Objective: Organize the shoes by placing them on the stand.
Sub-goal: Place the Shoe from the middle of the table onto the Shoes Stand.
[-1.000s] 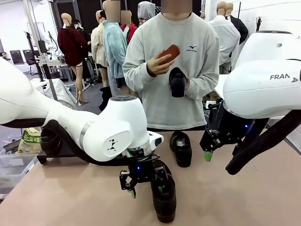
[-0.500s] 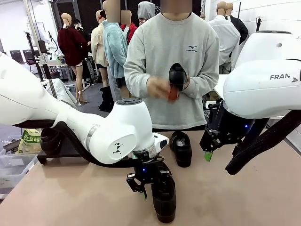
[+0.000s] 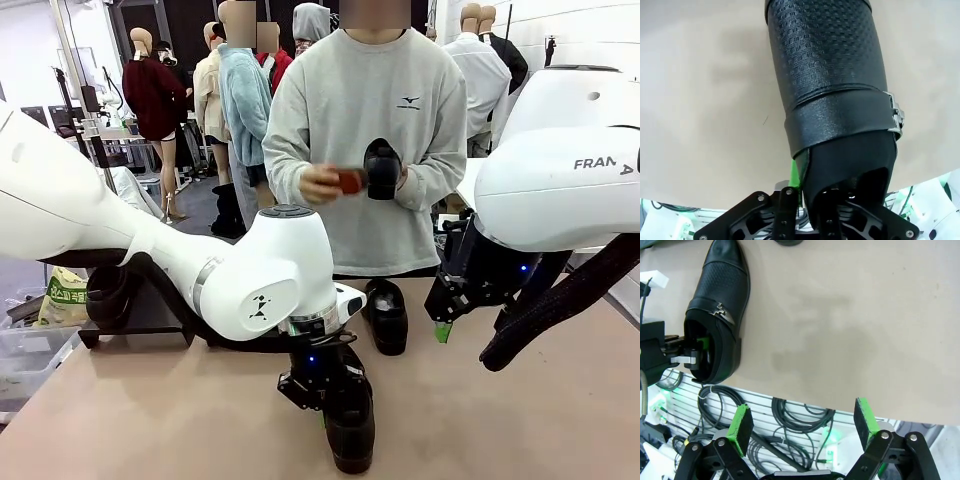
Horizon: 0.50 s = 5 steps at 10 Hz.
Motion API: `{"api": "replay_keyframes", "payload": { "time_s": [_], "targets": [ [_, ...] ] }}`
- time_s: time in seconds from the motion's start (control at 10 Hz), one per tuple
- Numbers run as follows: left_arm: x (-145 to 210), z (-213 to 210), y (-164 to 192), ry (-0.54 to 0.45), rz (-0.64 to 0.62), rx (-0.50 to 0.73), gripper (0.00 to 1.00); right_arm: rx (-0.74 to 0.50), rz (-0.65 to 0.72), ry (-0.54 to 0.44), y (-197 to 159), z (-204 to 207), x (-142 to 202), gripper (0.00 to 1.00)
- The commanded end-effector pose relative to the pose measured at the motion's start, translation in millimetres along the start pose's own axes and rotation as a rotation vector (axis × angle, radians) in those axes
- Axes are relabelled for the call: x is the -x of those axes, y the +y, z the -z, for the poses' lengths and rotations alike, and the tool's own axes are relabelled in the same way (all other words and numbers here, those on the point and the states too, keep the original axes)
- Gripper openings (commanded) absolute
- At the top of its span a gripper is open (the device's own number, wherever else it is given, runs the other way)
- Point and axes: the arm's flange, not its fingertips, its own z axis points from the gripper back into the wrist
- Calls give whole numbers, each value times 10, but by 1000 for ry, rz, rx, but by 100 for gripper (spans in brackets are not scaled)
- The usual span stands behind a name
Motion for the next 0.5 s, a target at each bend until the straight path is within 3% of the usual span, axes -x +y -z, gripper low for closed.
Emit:
{"api": "replay_keyframes", "payload": {
  "time_s": [0.0,0.4],
  "targets": [
    [-13,6,-82,35,-29,-30,0,-22,-3,3,-2,21,5,100],
    [152,-301,129,42,-81,4,0,-22,-3,3,-2,21,5,100]
  ]
}}
